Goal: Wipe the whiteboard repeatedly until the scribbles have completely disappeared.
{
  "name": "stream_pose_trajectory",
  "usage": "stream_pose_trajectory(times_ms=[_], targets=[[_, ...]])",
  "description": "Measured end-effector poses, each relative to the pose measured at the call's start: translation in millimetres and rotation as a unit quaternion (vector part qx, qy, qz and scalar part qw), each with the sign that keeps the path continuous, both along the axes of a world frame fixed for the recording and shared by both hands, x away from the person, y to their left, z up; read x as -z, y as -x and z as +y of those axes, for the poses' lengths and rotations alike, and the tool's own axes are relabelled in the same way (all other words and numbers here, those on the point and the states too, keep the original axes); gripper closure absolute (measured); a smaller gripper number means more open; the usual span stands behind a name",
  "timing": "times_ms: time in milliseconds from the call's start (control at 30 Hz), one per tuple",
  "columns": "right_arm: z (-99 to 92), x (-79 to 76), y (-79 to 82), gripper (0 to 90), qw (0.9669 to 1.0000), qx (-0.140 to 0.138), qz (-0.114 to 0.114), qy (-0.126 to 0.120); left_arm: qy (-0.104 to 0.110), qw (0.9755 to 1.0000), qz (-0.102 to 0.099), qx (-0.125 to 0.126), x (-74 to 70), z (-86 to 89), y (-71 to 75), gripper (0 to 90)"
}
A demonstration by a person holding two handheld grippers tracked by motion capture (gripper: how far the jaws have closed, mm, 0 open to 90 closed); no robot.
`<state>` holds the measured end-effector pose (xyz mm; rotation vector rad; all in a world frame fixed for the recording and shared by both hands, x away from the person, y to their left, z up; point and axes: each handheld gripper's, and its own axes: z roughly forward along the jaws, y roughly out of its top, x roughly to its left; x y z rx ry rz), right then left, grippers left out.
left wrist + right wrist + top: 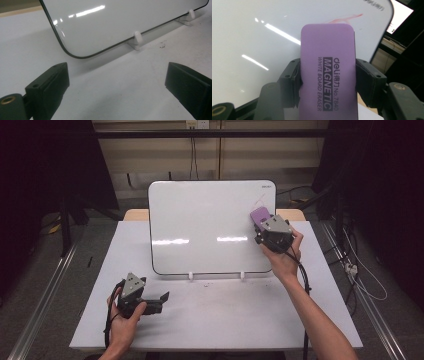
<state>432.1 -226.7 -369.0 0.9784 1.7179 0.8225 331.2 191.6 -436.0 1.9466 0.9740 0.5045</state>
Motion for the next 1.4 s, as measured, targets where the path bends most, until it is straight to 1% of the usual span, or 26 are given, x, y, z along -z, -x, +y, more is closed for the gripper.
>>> stream_pose_trajectory(times_ms=[67,200,267,300,333,433,500,567,600,633,667,733,767,800,833,900,1000,1033,1133,1233,1300,1333,1367,1400], targets=[[-2.7,-5.6,-4.1,41.3,0.9999,0.008,-0.006,0.008,0.000,1.0000,0.000,-0.001,0.0,0.3,-0.1,5.4],[-9.9,-16.1,-13.5,41.3,0.9997,0.023,-0.010,0.006,0.001,1.0000,-0.001,-0.002,-0.2,-0.1,-0.3,5.4],[-9.7,-16.9,-13.9,41.3,0.9995,0.029,-0.010,0.001,-0.005,1.0000,-0.006,-0.002,-1.6,-0.2,-0.8,5.4],[-6.8,-15.2,-12.2,41.3,0.9992,0.034,-0.017,0.011,-0.008,0.9999,-0.011,-0.002,-2.1,-0.2,-0.8,5.4],[-3.4,-13.2,-10.6,41.3,0.9992,0.032,-0.021,0.015,-0.010,0.9999,-0.014,-0.002,-2.2,0.1,-0.7,5.4],[4.8,-6.5,-6.0,41.3,0.9997,0.015,-0.017,0.011,-0.008,0.9999,-0.011,-0.006,-1.6,1.5,-1.1,5.4],[12.0,-1.5,-1.5,41.3,0.9999,-0.001,-0.011,0.008,-0.008,0.9999,-0.011,-0.009,-2.0,2.4,-0.9,5.4],[20.1,3.2,2.7,41.3,0.9997,-0.019,-0.005,0.014,-0.014,0.9997,-0.016,-0.010,-2.3,2.6,-0.7,5.4],[23.8,4.9,4.1,41.3,0.9996,-0.025,-0.003,0.013,-0.021,0.9995,-0.020,-0.009,-2.7,2.5,-0.5,5.4],[27.1,6.0,5.0,41.3,0.9995,-0.029,-0.002,0.013,-0.020,0.9996,-0.018,-0.007,-2.6,2.4,-0.5,5.2],[29.1,6.1,4.8,41.3,0.9994,-0.029,-0.003,0.017,-0.012,0.9998,-0.013,-0.007,-2.0,2.6,-0.8,5.0],[26.9,5.0,0.6,41.3,0.9994,-0.035,0.001,0.007,-0.006,0.9999,-0.005,-0.009,-0.7,3.3,-1.8,5.1],[24.5,3.4,-2.2,41.3,0.9994,-0.035,0.003,-0.002,-0.008,0.9999,-0.005,-0.010,-0.6,3.7,-2.2,5.2],[22.7,0.8,-4.4,41.3,0.9995,-0.031,0.002,-0.007,-0.007,0.9999,-0.005,-0.010,-0.6,4.3,-2.6,5.2],[21.4,-2.2,-6.2,41.3,0.9996,-0.028,-0.002,-0.007,-0.005,0.9999,-0.005,-0.012,-0.7,4.7,-2.6,5.2],[17.7,-8.3,-10.9,41.3,0.9998,-0.019,-0.005,-0.009,-0.008,0.9999,-0.007,-0.010,-0.9,5.0,-2.2,5.2],[8.4,-17.1,-20.2,41.3,0.9998,-0.004,-0.008,-0.016,-0.005,0.9999,-0.009,-0.010,-1.5,4.9,-1.0,5.2],[4.8,-20.3,-23.0,41.3,0.9998,0.001,-0.011,-0.014,-0.007,0.9999,-0.010,-0.009,-2.0,5.3,-0.6,5.2],[-4.9,-30.2,-31.0,41.3,0.9996,0.016,-0.014,-0.016,0.003,0.9999,-0.011,-0.008,-2.4,5.6,-0.1,5.2],[-14.0,-38.9,-38.7,41.3,0.9993,0.029,-0.014,-0.016,-0.003,0.9999,-0.014,-0.006,-3.5,5.1,1.2,5.2],[-18.6,-45.3,-43.3,41.3,0.9989,0.038,-0.014,-0.023,-0.002,0.9999,-0.014,-0.006,-3.1,4.2,1.4,5.1],[-20.0,-48.2,-45.3,41.3,0.9988,0.043,-0.017,-0.019,-0.003,0.9999,-0.014,-0.006,-3.1,4.1,1.3,5.1],[-21.0,-50.4,-46.9,41.3,0.9985,0.048,-0.018,-0.021,-0.003,0.9999,-0.015,-0.006,-3.2,4.2,1.3,5.1],[-21.2,-51.5,-47.9,41.3,0.9984,0.049,-0.015,-0.025,-0.002,0.9999,-0.014,-0.007,-3.3,4.4,1.2,5.2]])
